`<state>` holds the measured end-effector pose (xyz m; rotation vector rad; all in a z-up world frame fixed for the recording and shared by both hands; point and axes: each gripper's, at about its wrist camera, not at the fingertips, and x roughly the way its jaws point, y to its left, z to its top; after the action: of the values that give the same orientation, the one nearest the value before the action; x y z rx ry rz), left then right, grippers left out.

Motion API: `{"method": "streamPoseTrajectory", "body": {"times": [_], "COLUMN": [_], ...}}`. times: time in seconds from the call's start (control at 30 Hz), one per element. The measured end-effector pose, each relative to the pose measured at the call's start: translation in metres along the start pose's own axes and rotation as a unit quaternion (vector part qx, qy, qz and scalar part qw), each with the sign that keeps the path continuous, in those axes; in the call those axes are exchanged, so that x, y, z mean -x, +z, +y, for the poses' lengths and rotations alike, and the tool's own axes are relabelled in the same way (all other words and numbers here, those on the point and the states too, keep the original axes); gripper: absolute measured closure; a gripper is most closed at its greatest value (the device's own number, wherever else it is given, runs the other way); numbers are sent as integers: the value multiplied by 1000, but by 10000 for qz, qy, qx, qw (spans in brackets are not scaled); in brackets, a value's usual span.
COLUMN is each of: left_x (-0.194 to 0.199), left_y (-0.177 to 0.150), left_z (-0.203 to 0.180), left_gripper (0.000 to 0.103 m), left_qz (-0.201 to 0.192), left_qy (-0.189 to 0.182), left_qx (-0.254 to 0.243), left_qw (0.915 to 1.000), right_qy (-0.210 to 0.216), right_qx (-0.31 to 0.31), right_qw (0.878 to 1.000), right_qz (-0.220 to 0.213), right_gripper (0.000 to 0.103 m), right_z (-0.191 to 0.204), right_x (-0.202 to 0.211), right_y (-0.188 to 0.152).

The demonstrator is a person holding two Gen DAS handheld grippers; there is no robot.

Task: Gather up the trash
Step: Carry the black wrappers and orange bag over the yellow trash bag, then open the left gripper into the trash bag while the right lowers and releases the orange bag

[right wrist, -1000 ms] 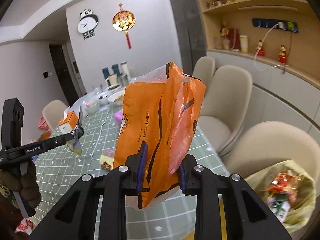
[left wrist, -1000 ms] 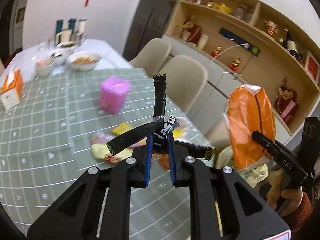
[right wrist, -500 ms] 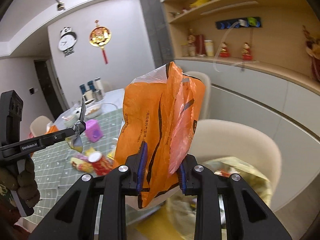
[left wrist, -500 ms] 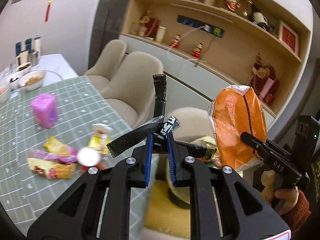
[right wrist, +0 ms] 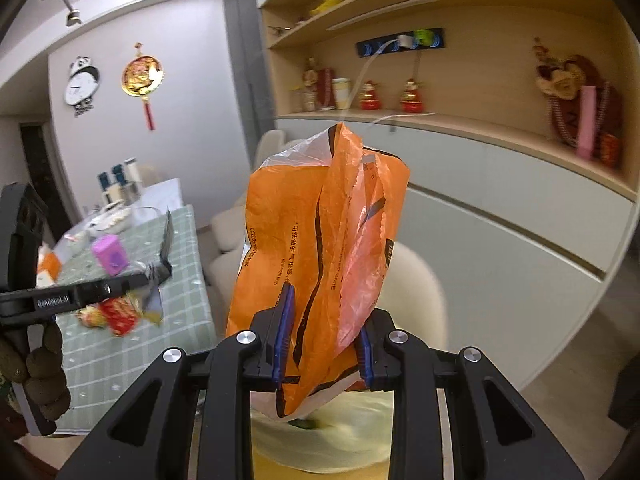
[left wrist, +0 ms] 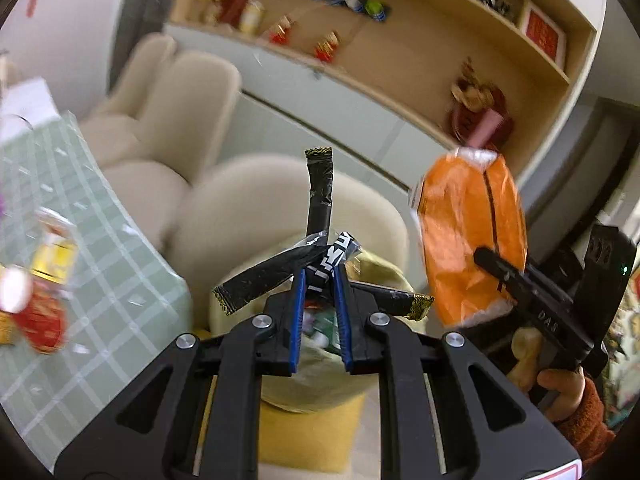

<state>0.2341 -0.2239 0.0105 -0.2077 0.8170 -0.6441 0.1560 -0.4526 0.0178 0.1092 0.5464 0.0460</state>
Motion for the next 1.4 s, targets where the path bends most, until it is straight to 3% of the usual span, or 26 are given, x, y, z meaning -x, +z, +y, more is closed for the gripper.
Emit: {"method": "streamPoseTrajectory", "body": {"times": [0.2, 0.37, 0.43, 0.47, 0.57, 0.8, 1.0, 1.2, 1.4], "left_x": [-69, -126, -136, -136, -122, -59, -27, -2, 16], "left_y": [-5, -9, -9, -8, -4, -7, -23, -42, -52], "left_z": [-22, -32, -28, -24, -15, 3, 20, 42, 51], "left_gripper": [89, 89, 78, 67, 61, 53, 52, 52, 52], "left_qz": [723, 1357, 1434, 1418, 1218, 508, 454, 398, 318], "left_qy": [-295, -23, 8, -21, -60, 309, 578, 905, 1040], "left_qx": [-109, -376, -256, -139, 68, 47, 176, 434, 534], "left_qw": [9969, 9900, 9893, 9898, 9925, 9982, 9971, 9942, 9926], "right_qy": [-271, -347, -324, -299, -156, 365, 756, 479, 467], "right_qx": [-212, -373, -417, -431, -487, -317, -43, 116, 192], "right_qw": [9994, 9987, 9985, 9984, 9980, 9961, 9781, 9733, 9742], "right_qz": [47, 90, 159, 202, 359, 732, 1940, 2241, 2198], "right_gripper": [76, 76, 76, 76, 75, 75, 75, 75, 75], "right_z": [-35, -54, -58, -58, -58, -23, 18, 20, 20], "right_x": [1, -2, -6, -8, -21, -64, -132, -153, -150], "right_y": [-4, -8, -12, -14, -19, -26, -55, -74, -73]}}
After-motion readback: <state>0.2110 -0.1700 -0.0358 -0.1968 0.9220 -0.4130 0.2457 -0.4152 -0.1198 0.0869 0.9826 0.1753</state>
